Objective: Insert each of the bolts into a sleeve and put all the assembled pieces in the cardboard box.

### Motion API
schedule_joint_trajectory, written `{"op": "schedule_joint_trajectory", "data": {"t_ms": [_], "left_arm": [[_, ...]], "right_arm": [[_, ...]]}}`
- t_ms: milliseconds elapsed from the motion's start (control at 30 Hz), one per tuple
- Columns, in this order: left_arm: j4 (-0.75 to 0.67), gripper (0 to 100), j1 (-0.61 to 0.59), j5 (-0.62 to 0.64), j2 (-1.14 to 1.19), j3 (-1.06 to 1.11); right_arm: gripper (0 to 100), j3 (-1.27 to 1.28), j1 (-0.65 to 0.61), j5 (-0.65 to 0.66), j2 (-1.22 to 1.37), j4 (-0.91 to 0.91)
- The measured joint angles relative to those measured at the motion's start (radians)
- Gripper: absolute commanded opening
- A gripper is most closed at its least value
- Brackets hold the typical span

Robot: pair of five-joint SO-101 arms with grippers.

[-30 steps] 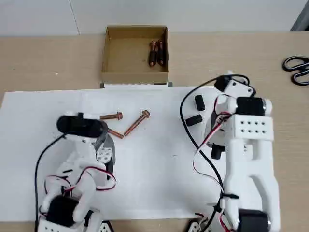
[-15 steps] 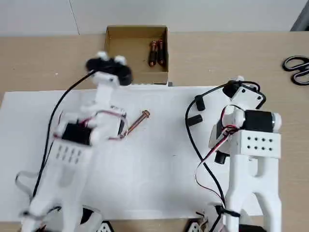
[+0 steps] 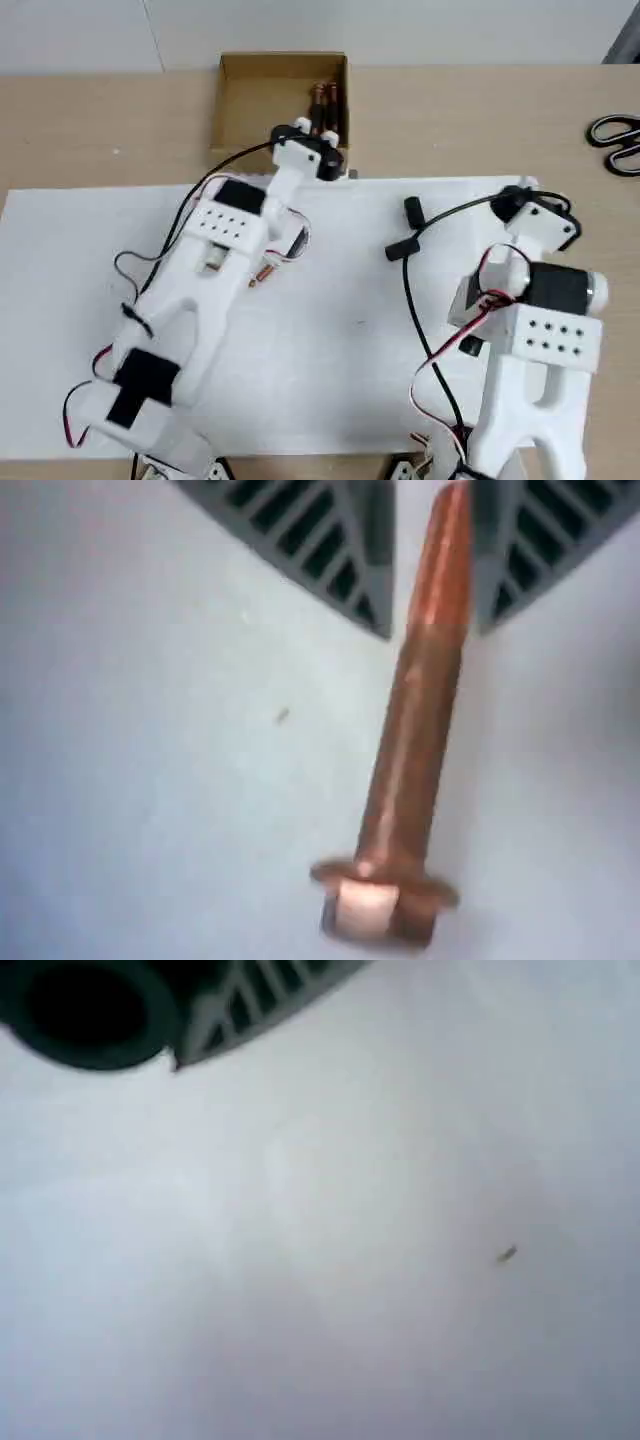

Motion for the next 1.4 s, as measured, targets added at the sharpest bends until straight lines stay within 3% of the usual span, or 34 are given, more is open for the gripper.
{"op": "schedule_joint_trajectory", "data": {"t_ms": [333,1100,1400], "left_arm": [[0.017,9,0.028,-0.008,0.153,-0.149],[-0.025,9,-0.026,-0.127,0.295,-0.176],[0.003,9,-0.025,-0.129,0.411,-0.310]], "right_arm": [[0.3,0.000,0.008,0.000,-0.012,0.000],[0.3,0.000,0.008,0.000,-0.012,0.000],[0.3,0.000,0.008,0.000,-0.012,0.000]]}}
